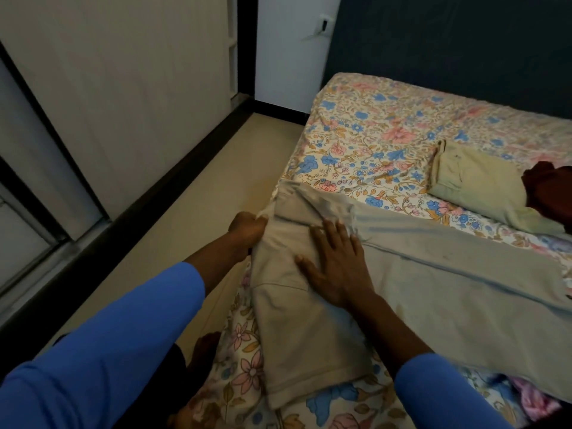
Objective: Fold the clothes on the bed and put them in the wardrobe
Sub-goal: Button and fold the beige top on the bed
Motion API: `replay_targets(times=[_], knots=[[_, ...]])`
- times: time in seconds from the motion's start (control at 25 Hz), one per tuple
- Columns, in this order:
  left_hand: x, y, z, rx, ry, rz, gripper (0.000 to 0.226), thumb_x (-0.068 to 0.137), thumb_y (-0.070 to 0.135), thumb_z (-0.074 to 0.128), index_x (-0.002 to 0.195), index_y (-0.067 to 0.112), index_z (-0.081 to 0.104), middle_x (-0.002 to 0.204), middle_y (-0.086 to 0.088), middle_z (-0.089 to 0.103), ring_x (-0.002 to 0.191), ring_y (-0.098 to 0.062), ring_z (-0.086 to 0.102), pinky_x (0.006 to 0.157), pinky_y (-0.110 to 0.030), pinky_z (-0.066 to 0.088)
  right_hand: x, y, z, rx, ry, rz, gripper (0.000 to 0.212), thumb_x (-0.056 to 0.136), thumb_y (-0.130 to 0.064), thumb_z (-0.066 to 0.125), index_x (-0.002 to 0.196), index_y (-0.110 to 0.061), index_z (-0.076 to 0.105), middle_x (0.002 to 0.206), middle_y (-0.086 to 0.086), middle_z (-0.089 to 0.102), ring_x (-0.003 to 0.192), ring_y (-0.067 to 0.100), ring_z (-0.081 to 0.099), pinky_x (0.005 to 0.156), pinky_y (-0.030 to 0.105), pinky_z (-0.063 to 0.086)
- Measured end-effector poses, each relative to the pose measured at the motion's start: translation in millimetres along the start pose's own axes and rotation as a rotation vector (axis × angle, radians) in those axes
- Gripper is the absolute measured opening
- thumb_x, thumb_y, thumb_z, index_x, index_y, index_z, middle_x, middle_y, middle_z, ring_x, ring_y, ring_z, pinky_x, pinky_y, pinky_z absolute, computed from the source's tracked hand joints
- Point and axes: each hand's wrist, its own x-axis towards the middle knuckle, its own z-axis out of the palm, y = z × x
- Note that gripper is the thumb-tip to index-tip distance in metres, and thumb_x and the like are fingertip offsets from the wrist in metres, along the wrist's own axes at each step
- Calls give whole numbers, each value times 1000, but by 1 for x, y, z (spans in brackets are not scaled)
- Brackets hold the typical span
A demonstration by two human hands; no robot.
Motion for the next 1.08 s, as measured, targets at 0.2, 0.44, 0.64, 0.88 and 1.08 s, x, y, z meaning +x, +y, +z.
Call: replay_targets(times=[0.2, 0.44, 0.64, 0.88, 1.08], knots=[[-12, -5, -13, 504, 186, 287, 47, 96, 50, 63, 127, 17, 50, 121, -12, 59, 105, -34, 61, 81, -37, 48, 0, 3, -10, 100, -66, -21, 91, 87, -79, 18, 162, -27, 28, 172, 4, 15, 159, 26, 8, 128, 47, 10], [-88, 4, -40, 892, -153, 600, 28, 87, 29, 68, 107, 34, 49, 106, 1, 65, 91, -23, 62, 70, -33, 45, -70, 25, -56, 140, 129, 2, 21, 99, -31, 56, 116, -24, 65, 111, 0, 56, 97, 22, 61, 77, 36, 50], [-155, -24, -49, 1364, -407, 967, 67, 72, 26, 76, 130, 34, 43, 136, 2, 39, 116, -21, 45, 86, -39, 48, -130, 51, -82, -59, -209, -58, 47, 80, -24, 70, 125, -26, 56, 121, 1, 48, 111, 24, 50, 81, 33, 42], [-157, -45, -50, 1255, -205, 1261, 42, 86, 32, 70, 127, 23, 65, 126, -6, 60, 107, -26, 58, 74, -40, 57, -174, 83, -85, -336, -54, 89, 41, 94, -30, 63, 133, -23, 53, 122, 3, 55, 107, 19, 53, 73, 29, 49], [-154, -10, -46, 681, 81, 822, 30, 93, 32, 53, 109, 20, 75, 92, -3, 71, 80, -25, 66, 65, -30, 45, -183, 94, -125, -129, 115, 579, 29, 87, -45, 73, 103, -21, 71, 93, 2, 60, 88, 25, 62, 71, 31, 45]])
